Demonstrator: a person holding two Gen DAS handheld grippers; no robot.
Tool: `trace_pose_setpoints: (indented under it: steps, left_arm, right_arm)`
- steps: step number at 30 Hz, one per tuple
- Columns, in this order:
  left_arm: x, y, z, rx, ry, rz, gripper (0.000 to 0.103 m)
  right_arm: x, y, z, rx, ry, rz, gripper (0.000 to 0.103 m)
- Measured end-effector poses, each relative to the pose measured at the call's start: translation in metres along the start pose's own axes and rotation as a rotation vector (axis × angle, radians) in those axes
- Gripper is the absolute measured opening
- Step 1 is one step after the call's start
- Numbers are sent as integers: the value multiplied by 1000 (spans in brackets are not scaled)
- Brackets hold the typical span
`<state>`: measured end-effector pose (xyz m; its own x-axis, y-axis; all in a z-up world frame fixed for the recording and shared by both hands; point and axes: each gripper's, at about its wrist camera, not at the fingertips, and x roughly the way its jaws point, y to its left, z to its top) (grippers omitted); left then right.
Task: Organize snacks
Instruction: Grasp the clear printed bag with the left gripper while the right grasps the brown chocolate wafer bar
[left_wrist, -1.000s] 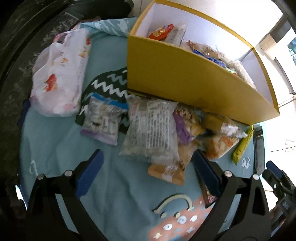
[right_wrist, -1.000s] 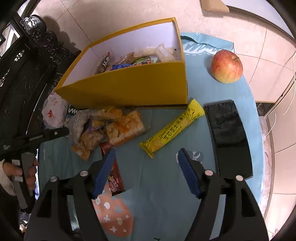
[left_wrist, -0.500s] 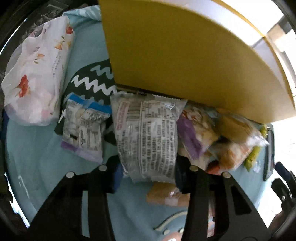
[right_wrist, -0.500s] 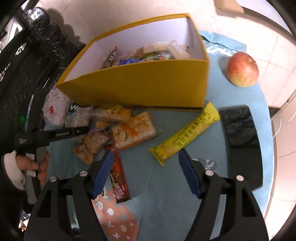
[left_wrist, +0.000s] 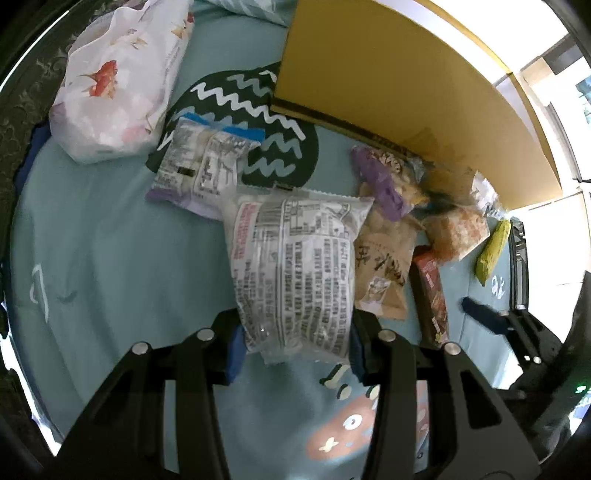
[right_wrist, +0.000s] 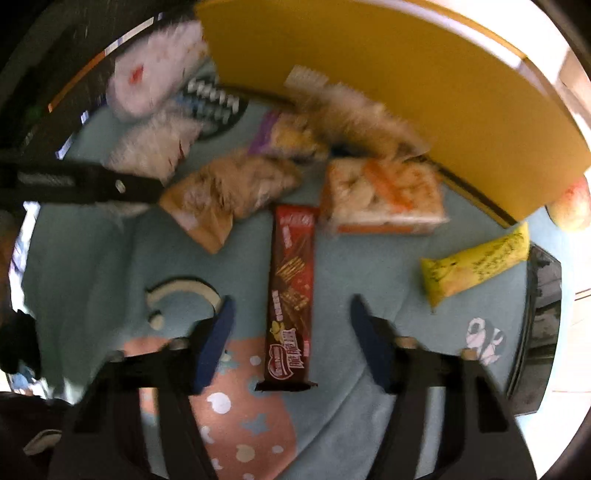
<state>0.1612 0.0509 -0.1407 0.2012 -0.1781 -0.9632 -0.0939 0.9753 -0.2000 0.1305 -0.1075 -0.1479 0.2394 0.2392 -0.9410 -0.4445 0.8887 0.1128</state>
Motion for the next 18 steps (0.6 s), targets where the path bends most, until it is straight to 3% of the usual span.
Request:
trace_pose_setpoints:
  steps: [1,3,5,10,18]
  left_arm:
    - [1,-1,0,4,0,-1,45]
    - [2,-1,-1,9,1,-2,45]
    - [2,-8,4,11,-1,-1,45]
    - [-20,-7,-3,35,-45,-16,45]
    - [-60,-20,-11,88,-110,-29,45]
  right_arm:
    - [4,3,-1,-24,4,-33,24]
    - [4,6,-2,-42,19,-46,24]
    - [1,0,-4,0,29,-3,24]
    - [-28,-34,-16,213,-4,225,24]
    - [-84,-46,-20,271,-120,275,24]
